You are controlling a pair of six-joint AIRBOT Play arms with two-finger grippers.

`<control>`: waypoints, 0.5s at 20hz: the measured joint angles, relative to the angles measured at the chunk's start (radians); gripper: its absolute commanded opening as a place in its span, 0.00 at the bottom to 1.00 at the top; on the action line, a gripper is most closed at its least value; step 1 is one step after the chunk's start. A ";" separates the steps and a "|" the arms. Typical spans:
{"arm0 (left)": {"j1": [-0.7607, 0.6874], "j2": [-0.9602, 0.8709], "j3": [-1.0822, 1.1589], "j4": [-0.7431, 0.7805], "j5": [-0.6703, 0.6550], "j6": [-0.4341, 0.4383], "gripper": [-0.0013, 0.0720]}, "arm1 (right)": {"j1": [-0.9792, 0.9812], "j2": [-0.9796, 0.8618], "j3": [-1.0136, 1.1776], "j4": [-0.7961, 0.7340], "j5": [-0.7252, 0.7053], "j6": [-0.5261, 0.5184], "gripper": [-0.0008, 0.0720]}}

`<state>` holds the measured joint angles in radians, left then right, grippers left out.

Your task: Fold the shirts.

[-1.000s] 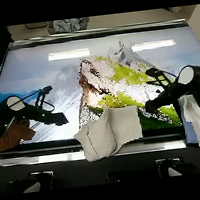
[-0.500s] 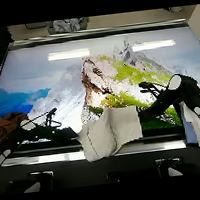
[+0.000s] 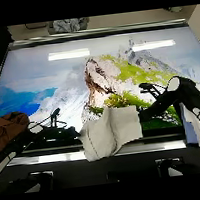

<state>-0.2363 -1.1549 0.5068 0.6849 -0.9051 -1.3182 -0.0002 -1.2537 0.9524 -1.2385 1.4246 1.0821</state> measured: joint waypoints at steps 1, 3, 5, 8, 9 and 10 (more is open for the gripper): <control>-0.002 -0.001 0.000 -0.001 0.004 0.000 0.07 | 0.000 -0.009 -0.014 0.000 -0.014 0.004 0.98; -0.005 -0.002 0.000 -0.002 0.010 -0.002 0.07 | 0.000 -0.036 -0.037 0.004 -0.042 0.011 0.98; -0.007 0.000 0.000 -0.003 0.012 -0.002 0.07 | 0.000 -0.068 -0.050 0.021 -0.065 0.011 0.98; -0.008 0.000 0.001 -0.004 0.014 0.004 0.07 | 0.000 -0.125 -0.060 0.057 -0.086 0.014 0.95; -0.008 0.000 0.002 -0.004 0.014 0.006 0.07 | 0.000 -0.146 -0.061 0.080 -0.092 0.014 0.95; -0.008 0.000 0.004 -0.004 0.014 0.010 0.07 | 0.000 -0.167 -0.061 0.112 -0.089 0.014 0.95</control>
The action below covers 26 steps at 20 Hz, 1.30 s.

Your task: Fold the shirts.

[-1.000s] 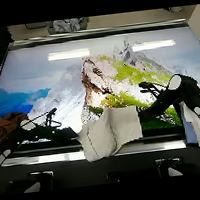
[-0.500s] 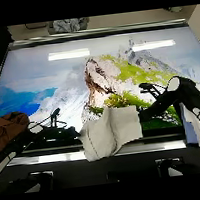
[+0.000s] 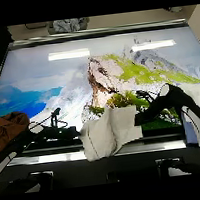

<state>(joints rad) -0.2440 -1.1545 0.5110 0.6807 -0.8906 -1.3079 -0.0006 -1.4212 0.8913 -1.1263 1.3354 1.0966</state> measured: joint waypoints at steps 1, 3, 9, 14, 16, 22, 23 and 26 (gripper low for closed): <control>0.000 0.000 0.003 0.000 0.000 0.006 0.07 | -0.002 -0.019 0.000 0.033 0.007 0.000 0.93; 0.000 0.000 0.013 0.000 0.000 0.014 0.07 | 0.000 -0.057 -0.001 0.096 -0.016 -0.002 0.09; 0.078 0.034 0.172 0.065 -0.021 0.024 0.06 | 0.000 -0.050 0.106 0.153 -0.084 -0.081 0.08; 0.290 0.149 0.601 0.133 -0.051 0.025 0.07 | 0.000 0.132 0.506 0.008 -0.137 -0.132 0.08; 0.374 0.195 0.819 0.138 -0.058 0.014 0.06 | -0.001 0.229 0.685 -0.065 -0.193 -0.117 0.08; 0.472 0.315 1.266 0.121 -0.024 -0.040 0.06 | 0.000 0.485 0.966 -0.167 -0.299 -0.053 0.08; 0.473 0.332 1.295 0.117 -0.004 -0.044 0.07 | 0.000 0.513 0.980 -0.176 -0.312 -0.048 0.08; 0.476 0.373 1.343 0.113 0.040 -0.056 0.07 | -0.001 0.569 1.003 -0.191 -0.356 -0.041 0.08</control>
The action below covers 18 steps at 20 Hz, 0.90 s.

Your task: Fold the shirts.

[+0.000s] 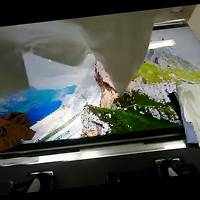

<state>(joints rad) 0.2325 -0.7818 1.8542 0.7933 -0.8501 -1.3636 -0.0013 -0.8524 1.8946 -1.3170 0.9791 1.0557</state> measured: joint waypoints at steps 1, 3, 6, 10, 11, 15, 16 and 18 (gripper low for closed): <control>0.000 0.007 0.008 -0.001 0.008 -0.007 0.07 | 0.000 0.008 0.003 -0.005 -0.011 0.001 0.08; 0.001 0.018 0.018 -0.005 0.019 -0.021 0.06 | 0.000 0.012 0.008 -0.015 -0.024 0.003 0.08; 0.001 0.004 0.024 -0.006 0.019 -0.032 0.07 | 0.000 -0.007 0.012 -0.034 -0.039 0.006 0.08; 0.001 -0.104 0.017 -0.006 -0.098 -0.037 0.07 | 0.000 -0.129 0.012 -0.050 -0.030 0.010 0.08; 0.000 -0.149 0.004 -0.005 -0.142 -0.039 0.07 | 0.000 -0.174 0.012 -0.050 -0.025 0.011 0.08; -0.016 -0.357 -0.106 -0.003 -0.245 -0.003 0.07 | 0.001 -0.438 0.011 -0.049 -0.060 0.036 0.08; -0.019 -0.422 -0.135 -0.003 -0.254 0.011 0.07 | 0.001 -0.512 0.012 -0.040 -0.092 0.063 0.08; -0.025 -0.555 -0.176 0.000 -0.269 0.029 0.07 | 0.001 -0.659 0.011 0.002 -0.127 0.116 0.08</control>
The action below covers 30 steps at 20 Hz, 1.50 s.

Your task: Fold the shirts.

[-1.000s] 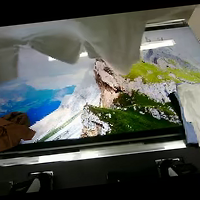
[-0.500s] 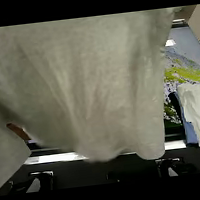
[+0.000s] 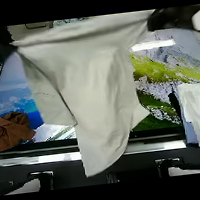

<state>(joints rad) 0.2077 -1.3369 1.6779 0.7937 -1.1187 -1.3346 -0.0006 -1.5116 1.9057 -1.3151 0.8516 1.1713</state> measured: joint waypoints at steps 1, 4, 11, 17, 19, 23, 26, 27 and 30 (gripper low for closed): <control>-0.002 -0.069 -0.013 0.000 -0.004 0.008 0.07 | 0.000 -0.063 0.000 0.032 -0.012 0.019 0.08; -0.013 -0.251 -0.034 0.007 -0.027 0.016 0.07 | -0.002 -0.241 0.000 0.159 -0.013 0.054 0.08; -0.058 -0.484 -0.042 -0.008 -0.058 0.025 0.82 | -0.002 -0.442 0.001 0.329 0.119 0.073 0.85; 0.019 -0.509 0.095 0.090 -0.199 -0.019 0.99 | -0.082 -0.341 0.002 0.359 0.303 -0.041 0.93; 0.066 -0.509 0.116 0.198 -0.275 -0.066 0.99 | -0.131 -0.304 0.001 0.339 0.460 -0.069 0.93; 0.105 -0.511 0.031 0.323 -0.346 -0.108 0.99 | -0.158 -0.251 -0.069 0.278 0.769 -0.106 0.93; 0.106 -0.514 -0.055 0.356 -0.312 -0.105 0.99 | -0.116 -0.182 -0.215 0.248 0.833 -0.135 0.93; 0.102 -0.516 -0.072 0.357 -0.294 -0.101 0.99 | -0.098 -0.156 -0.272 0.243 0.839 -0.145 0.93; 0.090 -0.528 -0.100 0.361 -0.261 -0.092 0.96 | -0.067 -0.097 -0.433 0.232 0.817 -0.161 0.93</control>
<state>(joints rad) 0.2981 -1.8648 1.5776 1.1549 -1.3800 -1.4269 -0.0673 -1.6085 1.4731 -1.0832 1.6688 1.0103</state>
